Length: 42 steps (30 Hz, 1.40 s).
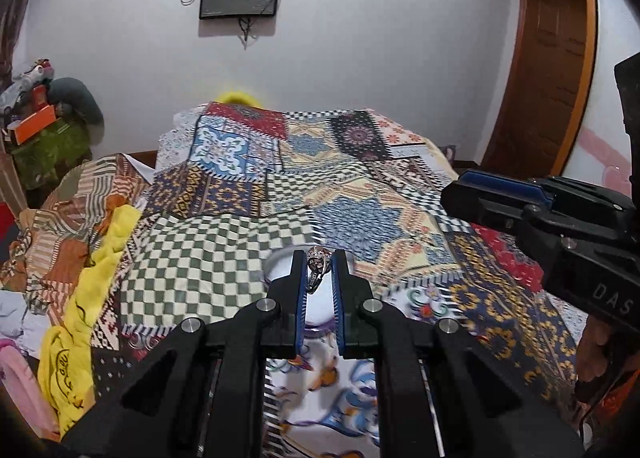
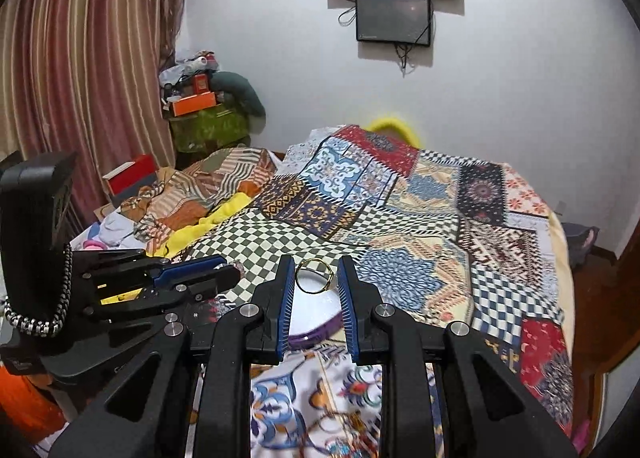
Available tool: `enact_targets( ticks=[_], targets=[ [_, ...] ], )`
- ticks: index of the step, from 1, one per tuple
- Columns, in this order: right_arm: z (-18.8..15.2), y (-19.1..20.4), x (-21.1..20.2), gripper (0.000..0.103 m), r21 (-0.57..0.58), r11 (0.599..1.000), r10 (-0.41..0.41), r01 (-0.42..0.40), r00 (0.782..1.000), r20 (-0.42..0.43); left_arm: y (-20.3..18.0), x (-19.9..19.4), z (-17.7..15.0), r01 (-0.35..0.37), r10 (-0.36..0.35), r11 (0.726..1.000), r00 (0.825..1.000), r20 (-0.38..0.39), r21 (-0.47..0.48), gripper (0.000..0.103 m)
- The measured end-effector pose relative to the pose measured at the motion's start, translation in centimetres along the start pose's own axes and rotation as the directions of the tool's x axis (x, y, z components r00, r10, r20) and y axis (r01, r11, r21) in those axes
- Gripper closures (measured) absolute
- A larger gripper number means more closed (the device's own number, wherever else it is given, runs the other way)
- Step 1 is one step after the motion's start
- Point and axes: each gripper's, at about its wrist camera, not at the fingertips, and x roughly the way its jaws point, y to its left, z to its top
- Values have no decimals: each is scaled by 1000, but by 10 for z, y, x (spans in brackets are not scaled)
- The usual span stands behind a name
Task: Organize jewelry
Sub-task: 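Carry both held pieces over the purple heart tin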
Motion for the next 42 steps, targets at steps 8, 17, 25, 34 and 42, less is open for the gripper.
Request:
enact_targets(
  ticks=[8,17,25,34,42],
  targets=[
    [3,-16,52,83,25,999,34,-32,992,-119,17,28,2,-4,3,1000,999,-41,-19,92],
    [-4,-33,98,83,72,993,105,-88,957,-270,23,77,-5,64,-65,998,984,-167,-13,92],
    [-13,-35,118,83,82,990,134,-112,931,-340,28,100,-9,89,-89,996,967,-239,-11,92],
    [-18,-23,130,83,46,989,148,-141,912,-382,45,78,-4,15,-12,1000,982,-189,15,87],
    [-24,-13,135,83,7,988,142,-153,900,-413,51,76,-23,-2,11,999,970,-243,37,64]
  ],
)
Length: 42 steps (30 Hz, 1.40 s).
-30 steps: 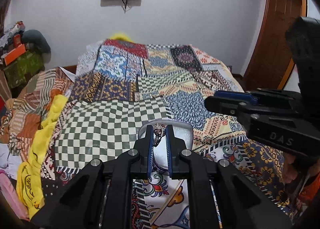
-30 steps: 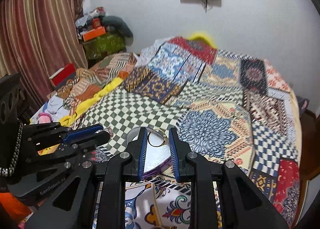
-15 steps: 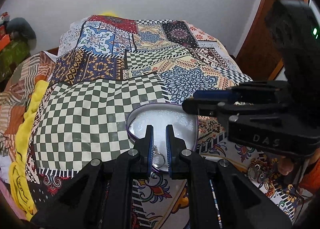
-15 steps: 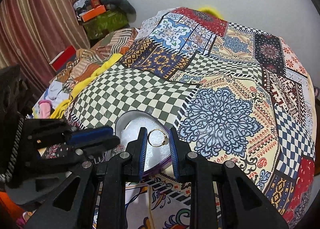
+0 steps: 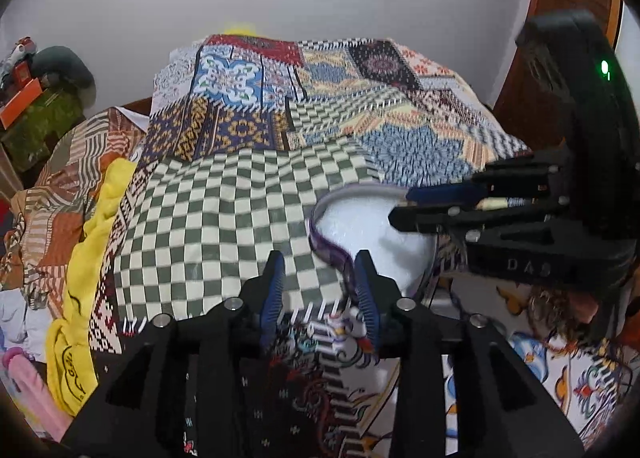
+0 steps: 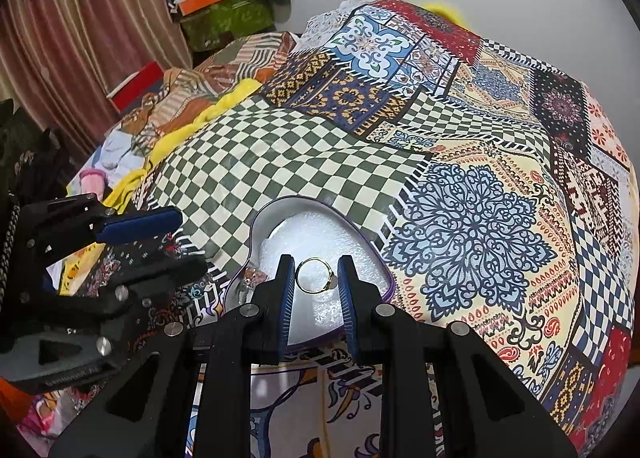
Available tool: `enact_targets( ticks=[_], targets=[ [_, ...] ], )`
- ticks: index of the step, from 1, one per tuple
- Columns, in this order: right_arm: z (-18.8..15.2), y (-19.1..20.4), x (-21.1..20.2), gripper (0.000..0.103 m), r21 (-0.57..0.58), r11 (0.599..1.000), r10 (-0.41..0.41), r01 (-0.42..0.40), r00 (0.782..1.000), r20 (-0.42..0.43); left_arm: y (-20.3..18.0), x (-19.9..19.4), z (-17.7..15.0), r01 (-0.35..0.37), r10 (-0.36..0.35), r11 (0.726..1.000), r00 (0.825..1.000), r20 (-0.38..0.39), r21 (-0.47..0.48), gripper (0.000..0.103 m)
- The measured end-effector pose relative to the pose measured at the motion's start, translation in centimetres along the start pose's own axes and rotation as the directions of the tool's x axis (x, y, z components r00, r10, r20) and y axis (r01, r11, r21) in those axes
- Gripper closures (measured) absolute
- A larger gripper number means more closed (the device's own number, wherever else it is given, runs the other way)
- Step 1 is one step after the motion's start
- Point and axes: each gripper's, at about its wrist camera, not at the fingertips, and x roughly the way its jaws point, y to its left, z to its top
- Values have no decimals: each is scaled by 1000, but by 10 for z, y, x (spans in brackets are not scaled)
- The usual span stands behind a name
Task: Organize jewelry
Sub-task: 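Carry both held pieces over the purple heart tin, then open both tools to drop the pieces into the heart tin, then grasp a silver ring with the left tool while the right tool grasps a red-gold bracelet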
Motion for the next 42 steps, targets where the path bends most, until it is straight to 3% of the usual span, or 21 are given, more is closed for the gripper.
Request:
enact_targets(
  ticks=[8,13,17,29,42],
  targets=[
    [-2,9,2,83,-50,997,-52,51,999,-13,1,-3,-12,14,-15,1000,1000,-21,-14,56],
    [-3,13,1,71,-60,995,-80,79,997,-12,3,-6,-15,13,-13,1000,999,-30,-27,55],
    [-4,16,-8,70,-67,993,-98,98,995,8,4,-11,-18,11,-12,999,999,-33,-37,55],
    [-21,17,-60,69,-34,991,-124,127,989,82,-13,-39,-13,30,-30,999,1000,-4,-30,55],
    [-67,-7,-123,69,55,979,-204,198,967,152,-56,-65,-13,88,-88,996,996,11,6,54]
  ],
)
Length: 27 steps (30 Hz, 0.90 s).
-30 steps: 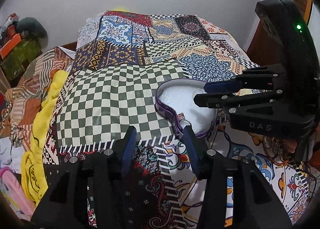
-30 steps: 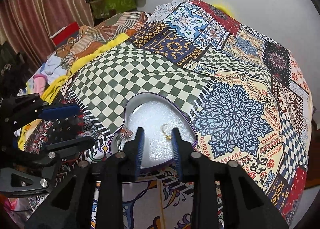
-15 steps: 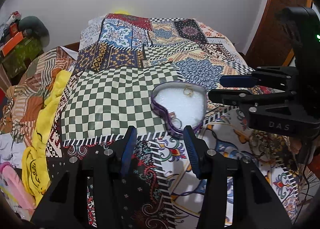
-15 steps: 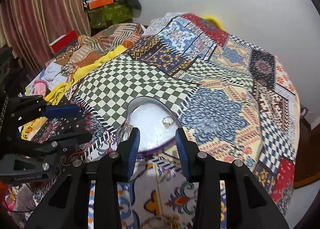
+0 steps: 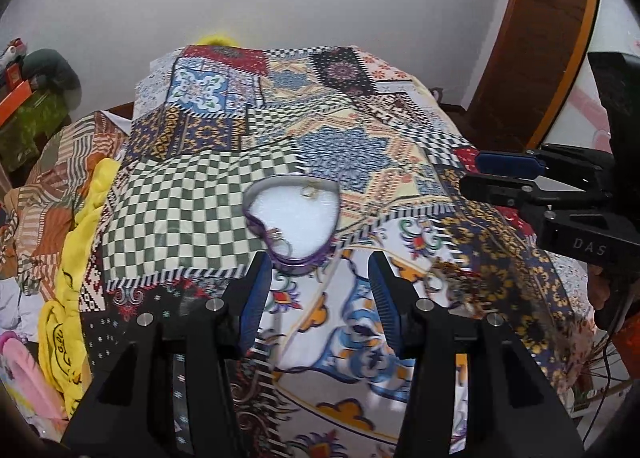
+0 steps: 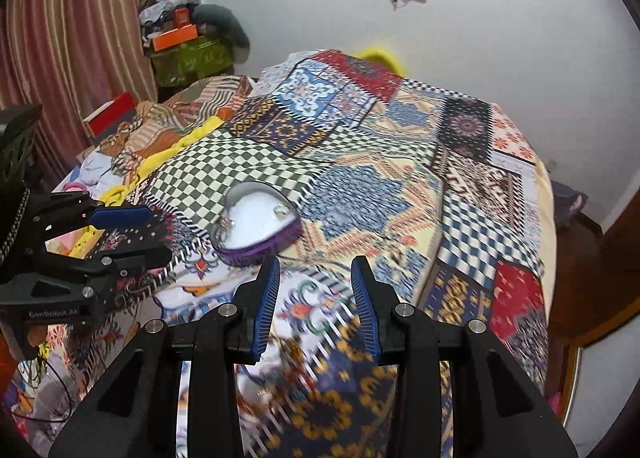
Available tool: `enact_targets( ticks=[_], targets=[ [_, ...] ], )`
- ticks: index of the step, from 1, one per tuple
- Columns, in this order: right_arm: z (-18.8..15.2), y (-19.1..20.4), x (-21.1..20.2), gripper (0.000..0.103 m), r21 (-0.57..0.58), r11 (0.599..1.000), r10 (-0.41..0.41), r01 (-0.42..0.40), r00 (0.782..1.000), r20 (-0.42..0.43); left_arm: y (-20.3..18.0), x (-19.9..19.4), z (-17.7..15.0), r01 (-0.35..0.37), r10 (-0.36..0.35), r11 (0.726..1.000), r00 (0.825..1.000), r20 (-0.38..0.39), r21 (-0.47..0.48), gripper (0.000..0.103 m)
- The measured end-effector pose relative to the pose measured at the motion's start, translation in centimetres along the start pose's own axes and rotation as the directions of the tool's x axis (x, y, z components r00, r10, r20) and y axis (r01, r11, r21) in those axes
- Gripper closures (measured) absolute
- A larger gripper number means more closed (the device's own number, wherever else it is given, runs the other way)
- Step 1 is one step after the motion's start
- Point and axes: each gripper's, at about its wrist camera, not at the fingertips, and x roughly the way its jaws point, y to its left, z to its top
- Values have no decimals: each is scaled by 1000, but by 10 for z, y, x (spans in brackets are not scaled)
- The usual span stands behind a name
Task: Organize jewelry
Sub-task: 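Grasp a silver ring with the left tool while the right tool grasps a red-gold bracelet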
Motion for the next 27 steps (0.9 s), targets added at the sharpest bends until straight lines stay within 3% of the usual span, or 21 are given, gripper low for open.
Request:
enact_targets(
  ticks=[10,17,27],
  targets=[
    [-40,-18,-15,69,30,998,-46,46,999,-22,-43,18,-10,50,-45,996,997,-70,68,53],
    [-73,-23,-5,69,85,996,-1,8,997,-77,-68,45,-22,63,-43,988,989,-141,139,53],
    [-88,-31,-1,69,121,992,32,-21,995,-92,-88,61,-24,71,-45,974,991,-126,213,58]
  ],
)
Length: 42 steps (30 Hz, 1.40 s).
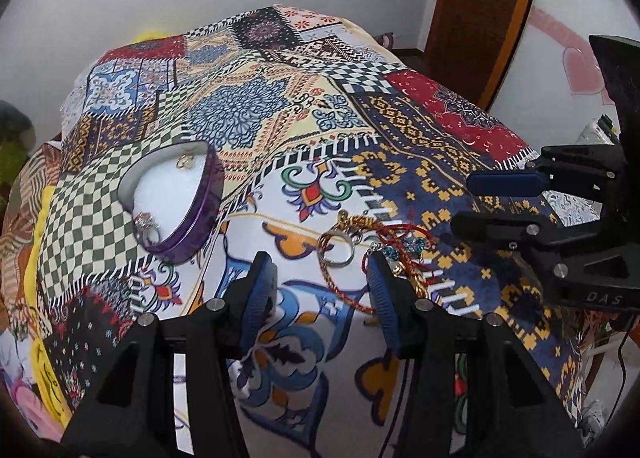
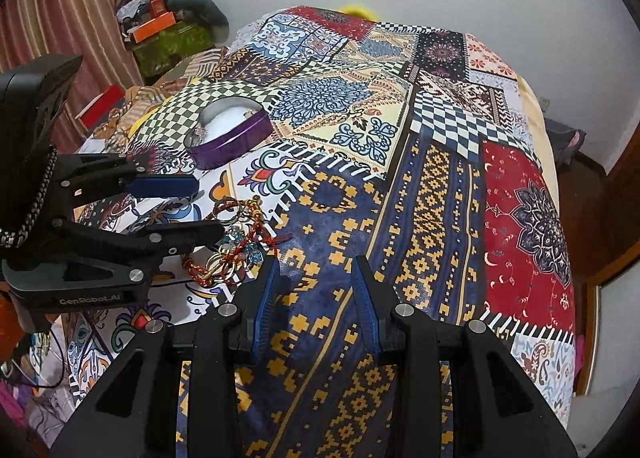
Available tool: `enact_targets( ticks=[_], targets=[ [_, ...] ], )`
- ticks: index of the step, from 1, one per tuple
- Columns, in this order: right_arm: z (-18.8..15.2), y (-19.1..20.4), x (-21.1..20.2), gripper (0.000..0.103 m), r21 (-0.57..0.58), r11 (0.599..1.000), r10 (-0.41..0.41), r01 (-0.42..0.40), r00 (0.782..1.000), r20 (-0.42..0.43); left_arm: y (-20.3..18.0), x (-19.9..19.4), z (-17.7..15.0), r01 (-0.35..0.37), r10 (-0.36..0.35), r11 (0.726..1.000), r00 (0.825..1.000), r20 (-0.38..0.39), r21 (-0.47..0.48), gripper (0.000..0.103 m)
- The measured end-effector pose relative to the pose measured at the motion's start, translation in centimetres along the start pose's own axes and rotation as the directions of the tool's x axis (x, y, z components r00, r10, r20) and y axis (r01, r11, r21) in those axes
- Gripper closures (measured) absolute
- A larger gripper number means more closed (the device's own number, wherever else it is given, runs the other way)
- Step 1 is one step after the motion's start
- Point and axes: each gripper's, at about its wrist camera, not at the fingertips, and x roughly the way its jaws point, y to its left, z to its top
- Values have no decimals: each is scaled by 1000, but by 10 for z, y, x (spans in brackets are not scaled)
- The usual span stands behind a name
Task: Organize jewelry
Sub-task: 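Grasp a silver ring with the left tool while the right tool grasps a red-gold bracelet, then lift and carry the ring and bracelet over the heart tin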
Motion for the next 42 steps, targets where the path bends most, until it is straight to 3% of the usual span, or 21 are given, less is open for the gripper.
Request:
enact_targets(
  ticks=[5,8,17,23,29,33,42],
  targets=[
    [2,-4,1,69,10,1000,10,-10,1000,2,-3,7,6,11,-12,1000,1000,11,18,69],
    [6,-5,0,69,15,1000,20,-20,1000,12,-4,14,9,34,-34,999,999,1,14,82],
    [24,4,8,69,-12,999,43,-43,999,31,0,1,6,51,-50,999,998,47,-14,83],
    [32,15,26,70,-50,996,73,-73,997,-11,14,-19,2,36,-32,998,995,90,-47,83],
    [35,25,36,80,-107,991,72,-76,997,-39,29,-23,-8,22,-15,996,996,83,-84,83],
    [36,30,43,93,-152,987,50,-57,997,-54,33,-18,-14,20,-13,995,997,73,-102,83],
    [37,33,43,97,-152,986,55,-62,997,-50,34,-20,-16,25,-15,993,997,82,-112,83]
  ],
)
